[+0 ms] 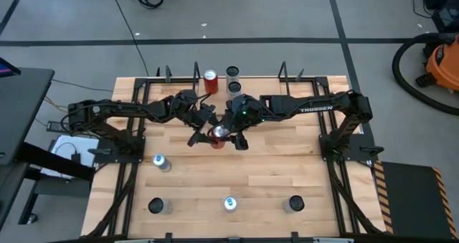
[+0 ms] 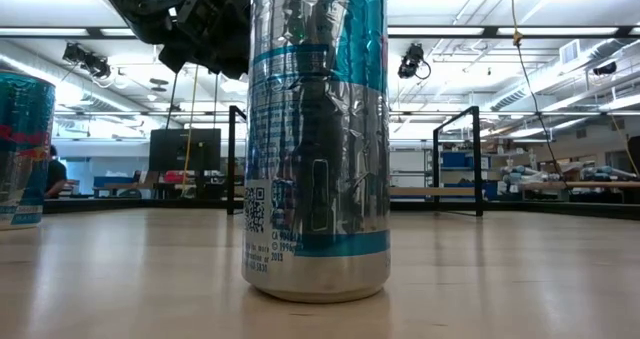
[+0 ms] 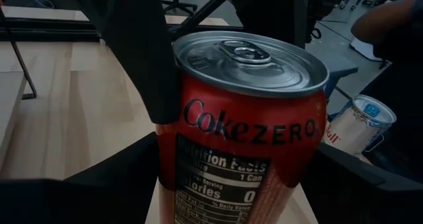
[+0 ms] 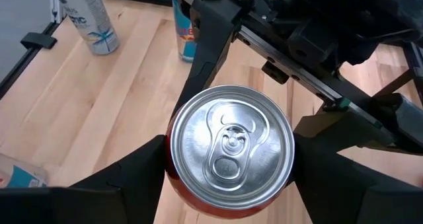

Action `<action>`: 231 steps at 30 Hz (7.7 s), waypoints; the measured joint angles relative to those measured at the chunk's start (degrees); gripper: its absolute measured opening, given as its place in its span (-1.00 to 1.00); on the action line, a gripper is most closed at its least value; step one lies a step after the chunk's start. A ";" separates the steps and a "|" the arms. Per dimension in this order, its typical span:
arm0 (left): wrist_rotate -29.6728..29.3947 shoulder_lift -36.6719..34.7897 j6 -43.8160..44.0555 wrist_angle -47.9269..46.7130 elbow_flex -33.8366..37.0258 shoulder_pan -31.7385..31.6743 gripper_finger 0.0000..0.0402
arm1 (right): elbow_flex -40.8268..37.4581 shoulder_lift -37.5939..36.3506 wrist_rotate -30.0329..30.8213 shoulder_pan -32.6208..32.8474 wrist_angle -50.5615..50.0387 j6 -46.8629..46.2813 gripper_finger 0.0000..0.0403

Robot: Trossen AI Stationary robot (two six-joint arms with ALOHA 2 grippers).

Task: Place canned beverage on shelf
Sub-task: Put the red black soda can aligned with the other red black soda can on the shelf, then adjust the white yellow soda can

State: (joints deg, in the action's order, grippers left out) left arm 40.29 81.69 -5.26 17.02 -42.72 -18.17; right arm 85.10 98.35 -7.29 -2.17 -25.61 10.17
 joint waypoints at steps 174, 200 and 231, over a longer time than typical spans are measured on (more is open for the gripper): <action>25.88 -24.00 11.50 -6.60 -0.09 -15.87 0.87 | 24.53 21.39 3.26 -17.53 -5.13 7.40 0.83; 25.88 -23.98 11.53 -8.00 -0.09 -15.70 0.87 | 12.70 5.37 12.31 -17.53 -36.35 -4.27 0.83; 25.22 -23.96 11.48 -8.09 -0.09 -15.74 0.87 | 0.81 5.40 16.44 -22.40 -13.63 -13.42 0.27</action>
State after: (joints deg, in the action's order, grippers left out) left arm 65.52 57.74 6.22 8.93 -42.81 -33.91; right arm 85.91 103.74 9.15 -24.58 -39.23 -3.25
